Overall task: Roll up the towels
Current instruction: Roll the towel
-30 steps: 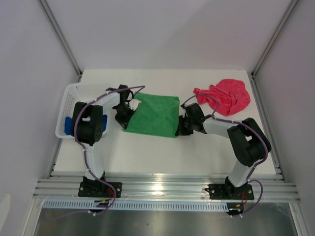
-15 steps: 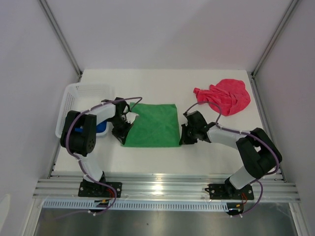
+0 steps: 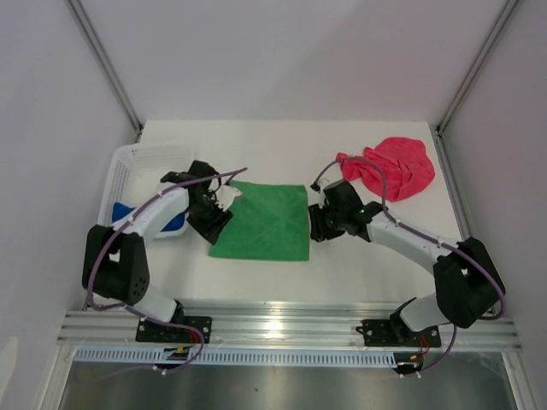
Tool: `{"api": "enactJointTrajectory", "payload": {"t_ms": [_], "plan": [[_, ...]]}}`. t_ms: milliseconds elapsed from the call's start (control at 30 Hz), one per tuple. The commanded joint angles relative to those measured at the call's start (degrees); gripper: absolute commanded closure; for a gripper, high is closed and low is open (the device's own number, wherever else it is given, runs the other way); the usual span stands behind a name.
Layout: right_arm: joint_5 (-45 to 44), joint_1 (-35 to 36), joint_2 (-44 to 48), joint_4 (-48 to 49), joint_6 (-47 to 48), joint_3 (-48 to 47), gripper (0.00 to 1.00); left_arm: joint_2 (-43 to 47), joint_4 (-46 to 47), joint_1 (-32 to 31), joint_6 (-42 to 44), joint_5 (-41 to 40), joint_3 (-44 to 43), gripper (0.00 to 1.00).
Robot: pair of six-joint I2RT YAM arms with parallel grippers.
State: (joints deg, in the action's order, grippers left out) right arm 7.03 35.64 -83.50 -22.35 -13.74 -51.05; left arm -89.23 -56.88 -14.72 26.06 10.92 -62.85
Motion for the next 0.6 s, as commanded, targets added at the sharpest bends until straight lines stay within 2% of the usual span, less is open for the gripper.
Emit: {"api": "enactJointTrajectory", "payload": {"t_ms": [0,67,100,200,233,333,567], "plan": [[4.8,0.5,4.7,0.9,20.9,-4.2,0.56,5.6,1.6,-4.5,12.3,-3.8,2.6,0.43],[8.4,0.9,6.2,3.4,28.6,-2.3,0.56,9.8,5.7,-7.5,20.7,-3.5,6.3,0.43],[12.9,1.1,6.6,4.8,36.4,-0.4,0.55,11.3,10.6,-8.2,23.7,-3.4,11.9,0.42],[20.0,1.4,6.8,4.9,48.4,3.0,0.52,15.6,17.7,-9.6,34.9,-3.5,18.4,0.4],[23.2,1.6,6.3,3.9,56.2,3.1,0.51,16.2,19.2,-10.0,37.0,-3.9,19.2,0.4],[26.4,2.5,3.7,2.4,61.8,2.6,0.52,15.8,22.7,-10.0,43.9,-3.7,21.5,0.4],[26.4,4.3,-1.6,5.2,65.2,4.1,0.52,13.5,27.4,-10.5,47.9,-3.8,24.9,0.4]]}}
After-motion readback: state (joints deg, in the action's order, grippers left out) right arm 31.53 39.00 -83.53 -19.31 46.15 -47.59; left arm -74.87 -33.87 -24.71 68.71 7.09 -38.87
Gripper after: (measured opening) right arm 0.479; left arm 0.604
